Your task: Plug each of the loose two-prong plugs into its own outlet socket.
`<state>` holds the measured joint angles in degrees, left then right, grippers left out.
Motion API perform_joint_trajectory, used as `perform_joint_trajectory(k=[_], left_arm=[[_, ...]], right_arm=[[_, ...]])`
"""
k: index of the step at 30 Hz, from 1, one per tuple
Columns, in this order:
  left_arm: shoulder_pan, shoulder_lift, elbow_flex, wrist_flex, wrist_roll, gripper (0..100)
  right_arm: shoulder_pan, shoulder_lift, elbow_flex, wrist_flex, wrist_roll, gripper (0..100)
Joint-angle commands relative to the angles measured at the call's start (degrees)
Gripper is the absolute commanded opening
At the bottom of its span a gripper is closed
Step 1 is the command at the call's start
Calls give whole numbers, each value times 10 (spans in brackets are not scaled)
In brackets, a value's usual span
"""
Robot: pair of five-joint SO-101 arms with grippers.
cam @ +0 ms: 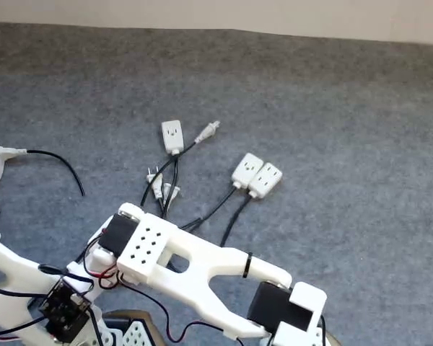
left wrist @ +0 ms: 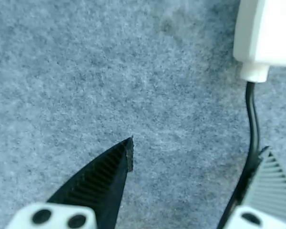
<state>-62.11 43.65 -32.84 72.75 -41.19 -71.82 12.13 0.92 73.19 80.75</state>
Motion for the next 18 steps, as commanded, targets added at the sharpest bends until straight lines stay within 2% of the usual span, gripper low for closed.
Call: perform_joint_trajectory(k=[1,9,12,14,16,18], left_arm=[[-7,-6,-22,-4,-2,372],[-5,-9,-22,-4,-1,372],[-3,-11,-24,3,0,372],[-1,-17,-48,34,0,372],[5,-26,-81,81,1,372],[15,-33,-115,127,1,372]], right_arm=[[0,37,0,-9,-7,8],[17,39,5,-9,-10,8],[20,34,-1,-9,-66,9],[22,29,-28,-4,-98,20],[34,18,-58,-1,-127,79],[47,6,-95,14,-160,193]])
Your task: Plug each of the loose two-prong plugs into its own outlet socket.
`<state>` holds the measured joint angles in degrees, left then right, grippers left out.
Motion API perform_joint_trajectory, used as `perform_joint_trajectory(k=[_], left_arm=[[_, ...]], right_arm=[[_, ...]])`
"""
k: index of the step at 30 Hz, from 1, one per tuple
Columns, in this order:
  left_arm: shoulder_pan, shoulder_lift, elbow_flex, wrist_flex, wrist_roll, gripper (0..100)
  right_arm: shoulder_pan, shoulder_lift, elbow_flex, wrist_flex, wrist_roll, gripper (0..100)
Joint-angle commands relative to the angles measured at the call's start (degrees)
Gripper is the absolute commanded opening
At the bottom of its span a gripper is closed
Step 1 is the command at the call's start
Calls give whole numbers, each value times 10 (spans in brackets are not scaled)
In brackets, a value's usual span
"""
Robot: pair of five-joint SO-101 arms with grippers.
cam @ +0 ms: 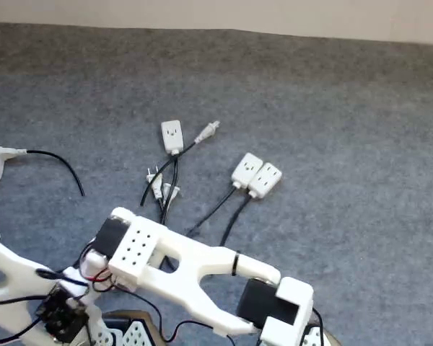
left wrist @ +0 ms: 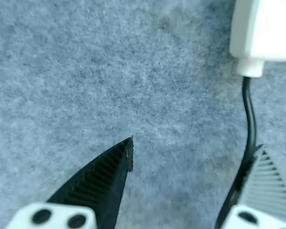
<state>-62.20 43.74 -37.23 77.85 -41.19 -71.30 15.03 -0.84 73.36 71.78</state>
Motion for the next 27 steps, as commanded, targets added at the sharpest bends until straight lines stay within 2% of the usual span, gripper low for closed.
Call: perform_joint_trajectory(k=[1,3,5,9,14,16,21,24,27], left_arm=[[23,-35,-87,98,1,372],[40,-36,-110,131,1,372],[60,-36,-121,159,2,372],[106,-40,-124,217,1,372],[157,-67,-114,233,7,372],[175,-102,-92,234,20,372],[229,-249,36,234,19,372],[275,-358,136,234,16,372],[314,-465,257,231,-33,372]], right_arm=[[48,-29,-99,21,-88,256],[62,-34,-144,37,-119,366],[73,-35,-196,55,-137,426],[105,-35,-332,97,-194,431],[163,-35,-511,167,-357,431],[187,-35,-569,207,-393,431],[278,-33,-623,274,-462,428],[361,-33,-614,277,-547,427],[429,-37,-552,277,-591,427]])
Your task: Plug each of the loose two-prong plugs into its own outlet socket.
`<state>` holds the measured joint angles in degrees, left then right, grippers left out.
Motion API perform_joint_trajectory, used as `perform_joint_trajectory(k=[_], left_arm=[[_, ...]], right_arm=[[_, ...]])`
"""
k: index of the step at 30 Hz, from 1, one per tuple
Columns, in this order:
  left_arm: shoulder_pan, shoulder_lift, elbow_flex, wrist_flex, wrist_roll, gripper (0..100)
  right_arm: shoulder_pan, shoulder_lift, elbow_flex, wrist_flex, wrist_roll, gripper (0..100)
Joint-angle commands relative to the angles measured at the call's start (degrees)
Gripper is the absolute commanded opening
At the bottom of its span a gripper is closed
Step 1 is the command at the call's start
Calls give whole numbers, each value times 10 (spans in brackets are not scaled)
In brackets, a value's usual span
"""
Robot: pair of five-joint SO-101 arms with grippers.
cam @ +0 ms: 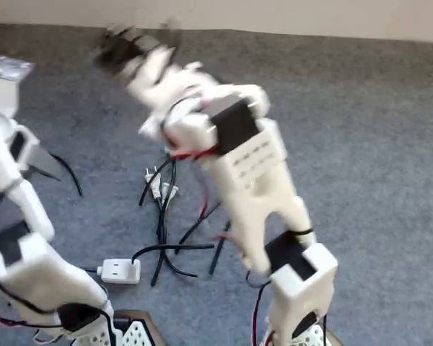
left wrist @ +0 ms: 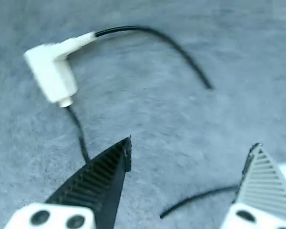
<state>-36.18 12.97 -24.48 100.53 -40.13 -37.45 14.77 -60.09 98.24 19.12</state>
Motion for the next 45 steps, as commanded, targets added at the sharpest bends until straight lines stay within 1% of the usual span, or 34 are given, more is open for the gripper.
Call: perform_joint_trajectory(k=[1,4,8,11,13,15,18,20,22,28,31,35,37,42,45], left_arm=[[64,-190,169,4,-56,371],[80,-273,274,4,-102,352],[73,-365,403,4,-206,329],[55,-417,493,3,-279,329],[53,-444,539,-16,-304,329],[55,-463,584,-50,-306,330],[58,-476,649,-110,-308,331],[70,-476,684,-153,-308,332],[92,-476,713,-178,-307,332],[183,-480,755,-188,-304,415],[221,-480,770,-203,-304,411],[256,-476,811,-230,-305,406],[269,-476,837,-253,-304,405],[287,-476,907,-334,-303,388],[280,-476,930,-390,-302,341]], right_arm=[[104,-34,66,28,-63,427],[126,-31,149,26,-58,427],[157,-33,265,7,-57,402],[192,-34,373,-58,-56,368],[209,-35,453,-113,-53,356],[219,-36,535,-168,-35,354],[238,-42,646,-253,-30,354],[245,-64,714,-303,-30,354],[246,-101,780,-348,-29,354],[245,-243,972,-455,-29,354],[247,-298,1050,-503,-29,354],[247,-335,1111,-516,-28,354],[247,-339,1126,-517,-14,354],[247,-339,1133,-536,-9,354],[247,-339,1133,-541,-9,354]])
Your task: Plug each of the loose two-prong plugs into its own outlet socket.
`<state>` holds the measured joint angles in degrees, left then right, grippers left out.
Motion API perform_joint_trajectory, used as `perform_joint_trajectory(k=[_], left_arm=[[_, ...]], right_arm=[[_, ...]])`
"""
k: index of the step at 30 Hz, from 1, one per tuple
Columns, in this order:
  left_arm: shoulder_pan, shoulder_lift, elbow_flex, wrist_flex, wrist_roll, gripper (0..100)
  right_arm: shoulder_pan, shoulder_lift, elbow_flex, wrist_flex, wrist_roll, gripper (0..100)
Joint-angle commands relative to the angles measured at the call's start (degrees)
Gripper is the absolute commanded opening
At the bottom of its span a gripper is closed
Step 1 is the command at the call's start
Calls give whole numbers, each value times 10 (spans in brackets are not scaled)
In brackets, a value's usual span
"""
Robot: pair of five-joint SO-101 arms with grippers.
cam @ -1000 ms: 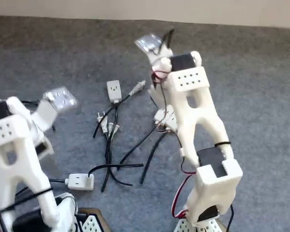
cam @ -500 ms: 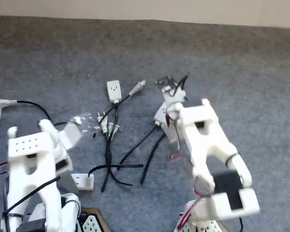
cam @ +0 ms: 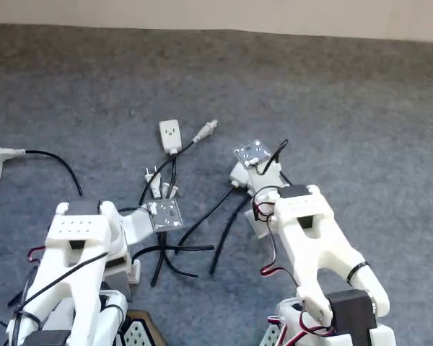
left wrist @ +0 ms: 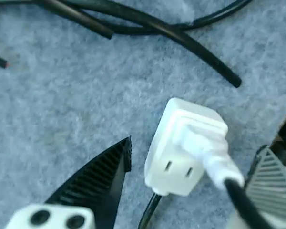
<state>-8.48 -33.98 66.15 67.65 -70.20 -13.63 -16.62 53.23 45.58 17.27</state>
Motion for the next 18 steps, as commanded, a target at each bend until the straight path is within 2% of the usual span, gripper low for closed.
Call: perform_joint_trajectory(k=[1,4,7,13,18], left_arm=[[-5,-10,29,-74,-3,314],[-16,-10,31,-97,-8,190],[-19,-11,15,-95,-4,16],[-27,-11,-50,-3,-6,5],[-102,-9,-147,33,-4,5]], right_arm=[[9,-25,0,-15,10,354],[9,-24,0,-15,10,354],[9,-24,0,-15,10,354],[9,-24,0,-16,10,354],[8,-23,7,-35,10,354]])
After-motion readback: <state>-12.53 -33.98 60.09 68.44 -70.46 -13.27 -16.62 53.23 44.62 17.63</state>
